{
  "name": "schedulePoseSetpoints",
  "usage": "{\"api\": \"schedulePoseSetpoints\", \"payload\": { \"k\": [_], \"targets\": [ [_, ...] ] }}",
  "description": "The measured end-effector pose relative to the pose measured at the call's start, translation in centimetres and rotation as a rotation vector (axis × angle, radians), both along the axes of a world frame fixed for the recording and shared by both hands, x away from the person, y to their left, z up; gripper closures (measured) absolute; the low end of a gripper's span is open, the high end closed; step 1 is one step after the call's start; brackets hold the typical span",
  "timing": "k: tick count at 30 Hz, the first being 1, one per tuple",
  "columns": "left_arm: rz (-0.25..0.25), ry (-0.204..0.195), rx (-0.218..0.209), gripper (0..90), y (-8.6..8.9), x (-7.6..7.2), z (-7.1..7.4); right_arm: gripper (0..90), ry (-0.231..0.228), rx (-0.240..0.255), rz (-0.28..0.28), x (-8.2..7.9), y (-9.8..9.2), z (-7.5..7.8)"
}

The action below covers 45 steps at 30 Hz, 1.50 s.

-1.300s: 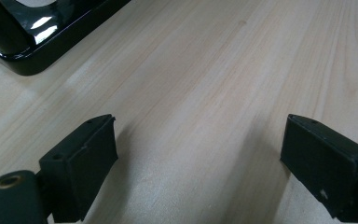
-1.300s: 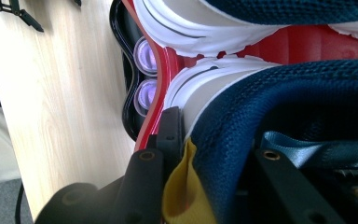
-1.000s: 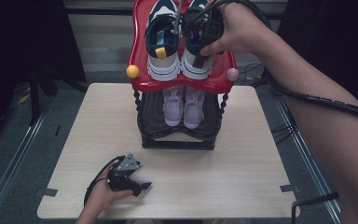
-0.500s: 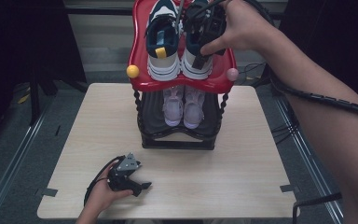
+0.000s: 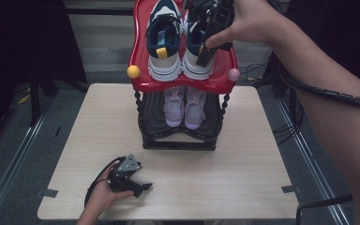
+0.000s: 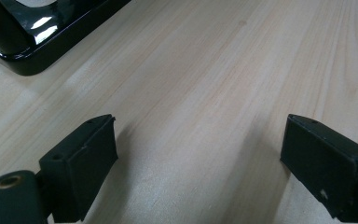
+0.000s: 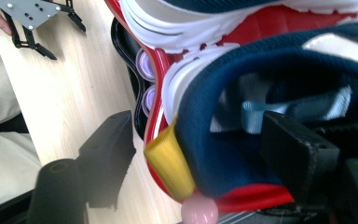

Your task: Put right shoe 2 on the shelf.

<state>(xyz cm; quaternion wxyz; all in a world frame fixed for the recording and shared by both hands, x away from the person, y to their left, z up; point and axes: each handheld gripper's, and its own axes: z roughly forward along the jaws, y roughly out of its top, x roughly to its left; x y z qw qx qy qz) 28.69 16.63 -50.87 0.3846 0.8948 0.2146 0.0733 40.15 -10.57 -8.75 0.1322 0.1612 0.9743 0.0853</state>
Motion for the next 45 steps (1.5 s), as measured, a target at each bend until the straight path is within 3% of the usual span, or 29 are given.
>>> {"api": "schedulePoseSetpoints", "payload": {
  "k": [11,19,22,45],
  "targets": [
    [0.000,0.000,0.004,9.8,0.0,0.0,0.0,21.8,-0.006,0.011,-0.029,-0.9,-0.7,1.4],
    [0.002,-0.002,0.004,9.8,0.0,0.0,0.0,18.4,0.004,-0.011,-0.043,-1.5,-1.5,1.9],
    [0.003,-0.002,0.006,9.8,0.0,0.0,0.0,17.2,0.023,0.000,-0.034,-1.7,-1.8,1.9],
    [0.001,-0.001,0.003,9.8,0.0,0.0,0.0,18.2,0.125,-0.074,-0.033,-3.1,-3.9,0.5]
  ]
}}
